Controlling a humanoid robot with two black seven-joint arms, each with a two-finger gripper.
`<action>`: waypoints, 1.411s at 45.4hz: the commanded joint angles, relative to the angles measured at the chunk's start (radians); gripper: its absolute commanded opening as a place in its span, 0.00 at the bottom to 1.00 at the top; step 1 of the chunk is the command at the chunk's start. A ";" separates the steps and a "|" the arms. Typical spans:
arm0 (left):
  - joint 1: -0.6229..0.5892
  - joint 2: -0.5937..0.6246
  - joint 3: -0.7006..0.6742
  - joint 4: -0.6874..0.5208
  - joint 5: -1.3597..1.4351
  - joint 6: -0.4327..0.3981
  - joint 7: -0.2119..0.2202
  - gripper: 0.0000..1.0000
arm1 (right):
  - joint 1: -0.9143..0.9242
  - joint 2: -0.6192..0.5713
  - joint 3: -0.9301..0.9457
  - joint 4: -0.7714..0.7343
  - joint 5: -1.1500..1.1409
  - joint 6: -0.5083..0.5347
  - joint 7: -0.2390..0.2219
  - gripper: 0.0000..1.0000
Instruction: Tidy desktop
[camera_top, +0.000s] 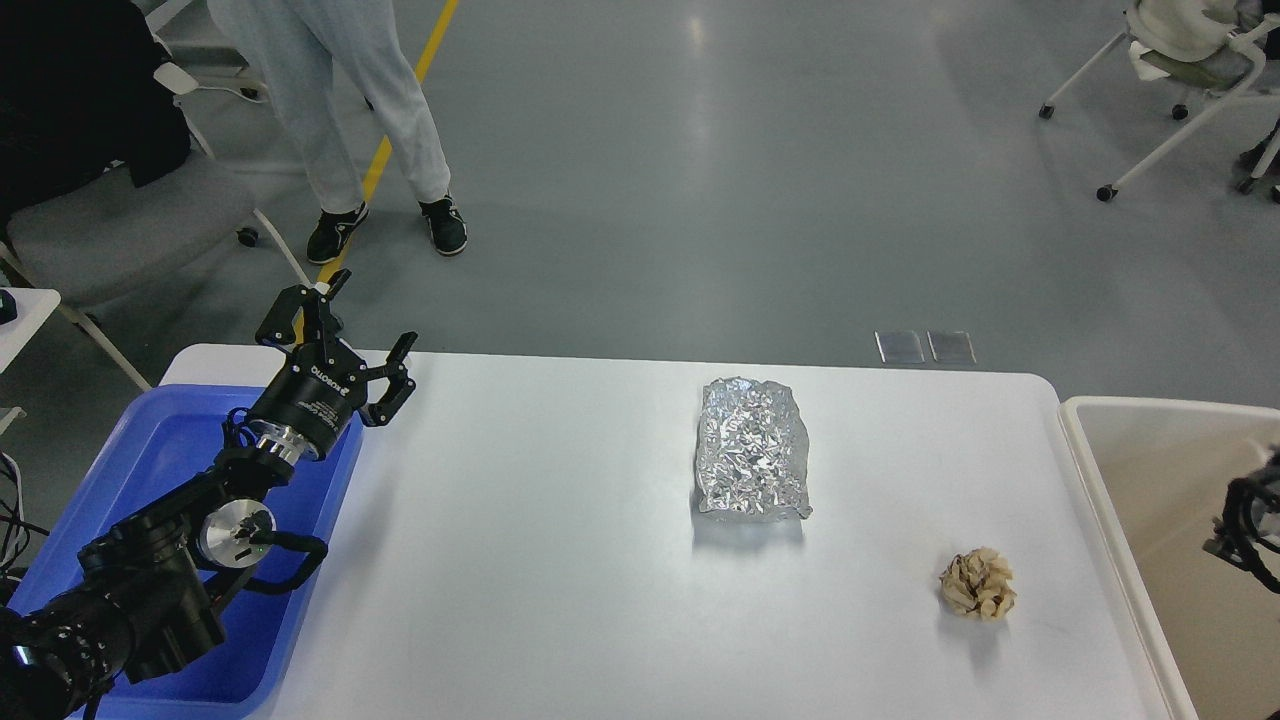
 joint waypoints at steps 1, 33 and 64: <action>0.000 0.000 0.000 -0.001 0.000 -0.001 0.000 1.00 | 0.149 0.042 0.028 0.015 0.005 0.061 0.001 1.00; 0.000 0.000 0.000 0.001 0.000 -0.001 0.000 1.00 | 0.149 0.240 0.439 0.506 0.007 0.466 0.049 1.00; 0.000 0.000 0.000 -0.001 0.000 -0.001 0.000 1.00 | -0.120 0.424 0.427 0.493 -0.085 0.630 0.199 1.00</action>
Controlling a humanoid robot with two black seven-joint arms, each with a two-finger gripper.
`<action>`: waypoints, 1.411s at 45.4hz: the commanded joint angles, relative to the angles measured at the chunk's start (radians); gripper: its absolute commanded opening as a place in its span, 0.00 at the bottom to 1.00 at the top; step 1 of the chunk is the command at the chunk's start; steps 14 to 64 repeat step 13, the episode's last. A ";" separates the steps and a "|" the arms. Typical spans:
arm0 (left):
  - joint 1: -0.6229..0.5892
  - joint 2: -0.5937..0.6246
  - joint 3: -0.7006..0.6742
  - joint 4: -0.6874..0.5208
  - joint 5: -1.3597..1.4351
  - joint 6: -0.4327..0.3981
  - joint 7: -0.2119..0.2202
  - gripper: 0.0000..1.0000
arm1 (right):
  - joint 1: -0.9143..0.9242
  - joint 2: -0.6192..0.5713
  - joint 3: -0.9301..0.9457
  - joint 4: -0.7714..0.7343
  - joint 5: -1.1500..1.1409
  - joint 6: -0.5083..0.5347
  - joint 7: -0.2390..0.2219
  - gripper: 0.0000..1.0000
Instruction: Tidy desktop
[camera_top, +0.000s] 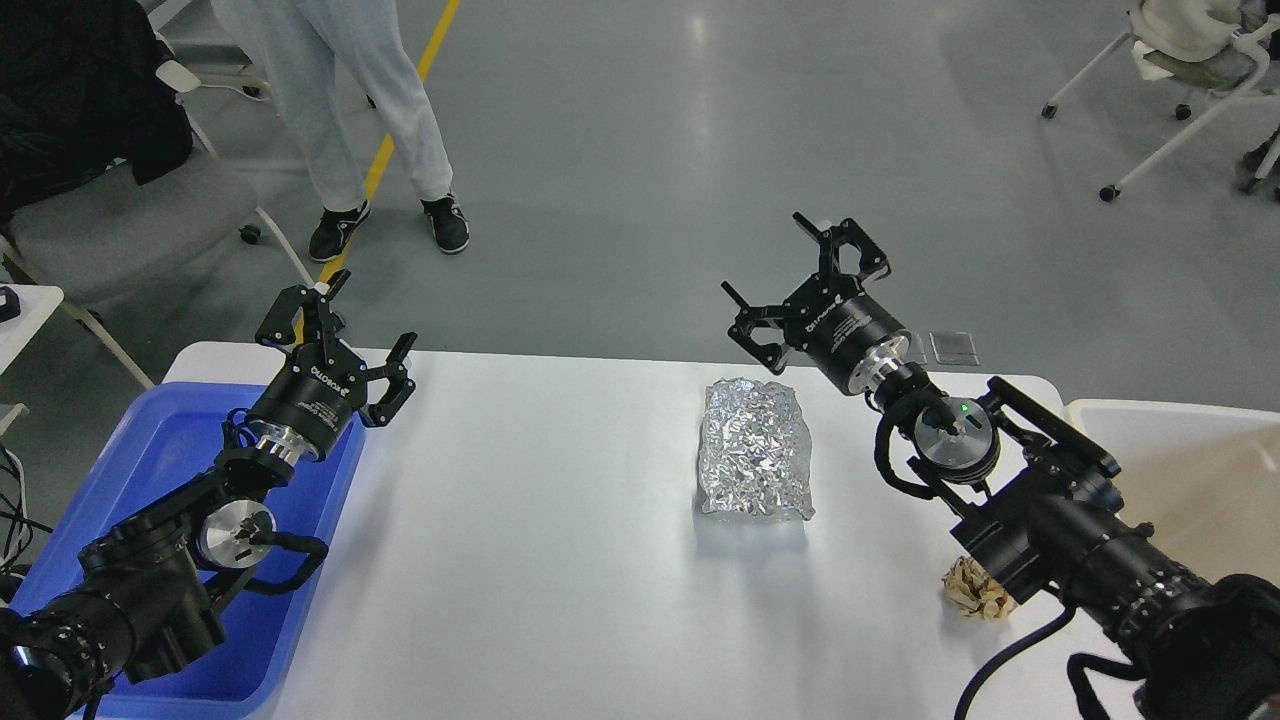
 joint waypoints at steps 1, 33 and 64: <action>0.000 0.000 0.000 0.000 0.000 0.000 0.000 1.00 | -0.090 0.025 0.000 0.003 -0.020 0.063 0.043 1.00; 0.000 0.000 0.000 0.001 0.000 0.000 0.000 1.00 | -0.129 0.024 -0.001 0.003 -0.023 0.082 0.046 1.00; 0.000 0.000 0.000 0.001 0.000 0.000 0.000 1.00 | -0.129 0.024 -0.001 0.003 -0.023 0.082 0.046 1.00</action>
